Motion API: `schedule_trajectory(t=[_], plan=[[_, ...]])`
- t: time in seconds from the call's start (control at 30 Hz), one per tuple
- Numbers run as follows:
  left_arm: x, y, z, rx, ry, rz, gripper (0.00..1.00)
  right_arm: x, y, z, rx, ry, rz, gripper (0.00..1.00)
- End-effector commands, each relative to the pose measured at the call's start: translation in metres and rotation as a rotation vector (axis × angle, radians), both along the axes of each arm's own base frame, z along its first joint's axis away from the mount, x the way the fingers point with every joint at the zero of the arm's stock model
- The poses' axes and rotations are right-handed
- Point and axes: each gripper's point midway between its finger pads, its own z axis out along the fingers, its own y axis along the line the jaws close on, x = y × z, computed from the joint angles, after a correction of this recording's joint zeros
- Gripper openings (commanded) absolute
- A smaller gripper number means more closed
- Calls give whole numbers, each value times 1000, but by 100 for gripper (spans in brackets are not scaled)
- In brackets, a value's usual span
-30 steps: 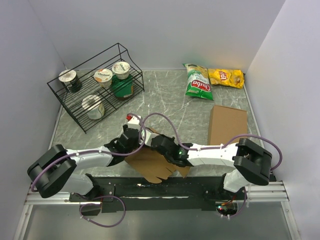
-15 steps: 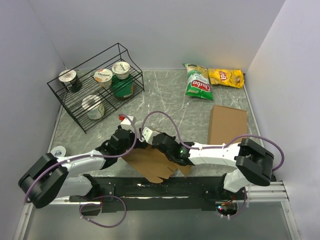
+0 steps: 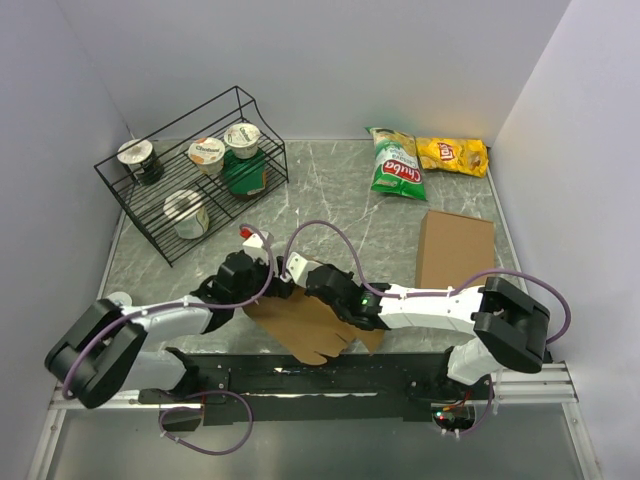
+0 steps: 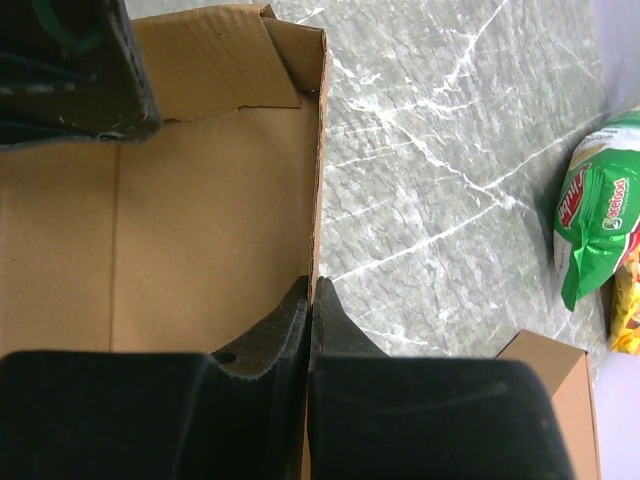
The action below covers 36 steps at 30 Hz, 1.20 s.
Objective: Fold the paper box
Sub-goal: Fold the paper box at the center of the board.
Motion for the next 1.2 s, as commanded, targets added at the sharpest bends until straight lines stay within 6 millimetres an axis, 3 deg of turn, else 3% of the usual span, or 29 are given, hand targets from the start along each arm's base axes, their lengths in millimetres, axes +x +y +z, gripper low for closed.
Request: schedule_trajectory(t=[0.0,0.2,0.57,0.67,0.9,1.17], plan=[[11,-17,13,-33,-44,-48,83,1,-5,10,27,-14,-17,0],[21,-19,10,20,-55,-16,67,1,-3,10,36,-6,-19,0],[31,-35,7,47,-84,-49,62,1,2,12,46,3,-21,0],[29,-39,2,52,-76,-58,54,1,3,12,46,7,-21,0],[31,-39,-2,68,-89,-22,23,1,3,13,53,10,-24,0],[38,-28,-9,217,-104,90,10,-1,-1,12,48,18,-36,0]])
